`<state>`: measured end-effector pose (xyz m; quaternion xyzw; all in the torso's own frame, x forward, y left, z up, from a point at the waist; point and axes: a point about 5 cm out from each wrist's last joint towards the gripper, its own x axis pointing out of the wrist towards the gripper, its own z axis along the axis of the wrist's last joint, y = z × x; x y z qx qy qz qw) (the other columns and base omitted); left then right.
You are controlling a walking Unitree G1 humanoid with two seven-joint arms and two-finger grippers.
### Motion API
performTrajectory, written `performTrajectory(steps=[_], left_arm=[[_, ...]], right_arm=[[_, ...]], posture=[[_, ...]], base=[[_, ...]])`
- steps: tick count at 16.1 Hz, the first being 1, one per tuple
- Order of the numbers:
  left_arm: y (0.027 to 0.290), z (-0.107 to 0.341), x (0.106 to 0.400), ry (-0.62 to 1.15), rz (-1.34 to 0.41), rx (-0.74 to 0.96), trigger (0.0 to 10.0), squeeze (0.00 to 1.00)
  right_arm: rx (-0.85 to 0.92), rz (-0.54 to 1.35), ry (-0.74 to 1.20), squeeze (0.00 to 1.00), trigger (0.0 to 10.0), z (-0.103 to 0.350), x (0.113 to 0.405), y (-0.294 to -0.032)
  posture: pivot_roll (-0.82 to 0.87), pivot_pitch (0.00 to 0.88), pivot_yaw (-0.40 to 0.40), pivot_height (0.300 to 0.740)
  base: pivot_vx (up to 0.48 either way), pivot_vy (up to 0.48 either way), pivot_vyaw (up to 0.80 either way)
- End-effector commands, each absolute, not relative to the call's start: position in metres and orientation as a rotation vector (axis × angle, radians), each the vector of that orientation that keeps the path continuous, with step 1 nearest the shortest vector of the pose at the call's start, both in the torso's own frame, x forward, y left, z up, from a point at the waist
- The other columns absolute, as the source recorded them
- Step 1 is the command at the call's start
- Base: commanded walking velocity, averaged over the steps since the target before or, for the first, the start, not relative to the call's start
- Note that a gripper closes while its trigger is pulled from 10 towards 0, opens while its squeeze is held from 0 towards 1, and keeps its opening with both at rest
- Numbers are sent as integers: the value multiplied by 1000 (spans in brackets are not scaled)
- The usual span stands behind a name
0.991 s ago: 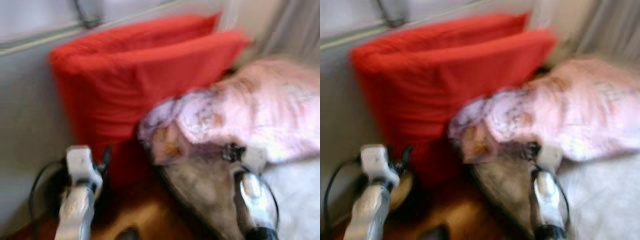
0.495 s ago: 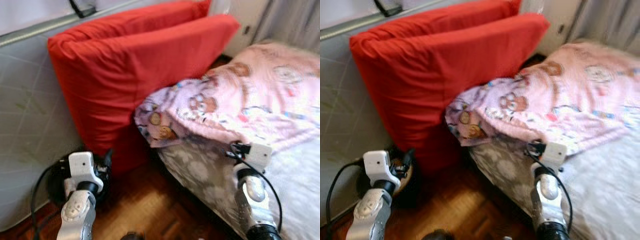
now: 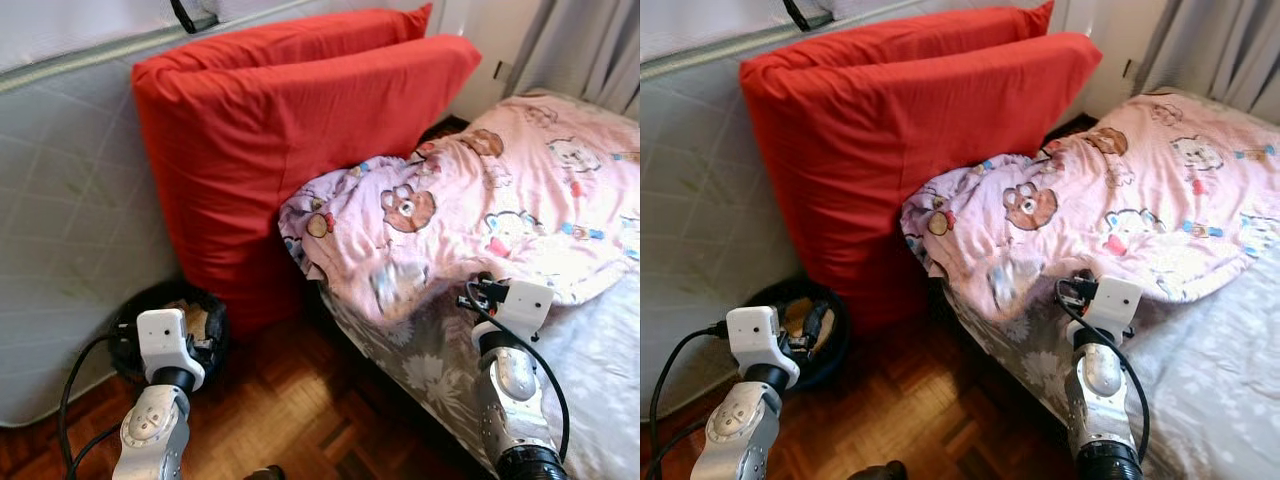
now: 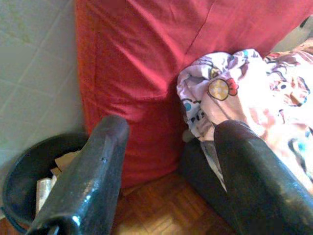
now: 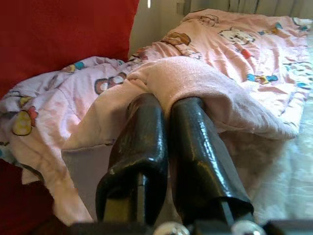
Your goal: Clean up the room
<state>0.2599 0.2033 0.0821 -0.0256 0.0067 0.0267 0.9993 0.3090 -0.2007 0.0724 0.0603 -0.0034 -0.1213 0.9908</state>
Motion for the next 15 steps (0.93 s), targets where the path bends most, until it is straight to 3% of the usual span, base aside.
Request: performTrajectory(steps=[1,10,12,15], left_arm=[[203,83,261,21,52,-39,10000,0],[202,82,261,21,49,-37,10000,0],[202,81,262,20,46,-38,10000,0],[201,81,262,20,43,-39,10000,0]], right_arm=[[109,-242,-9,0,10000,74,309,-200],[71,-379,34,0,10000,63,289,-216],[95,-351,285,0,10000,21,268,-207],[118,-433,469,0,10000,-9,248,-214]], posture=[[121,140,-18,740],[118,134,-26,740],[114,128,-26,740],[112,125,-26,740]], base=[[0,0,0],[0,0,0],[0,0,0],[0,0,0]])
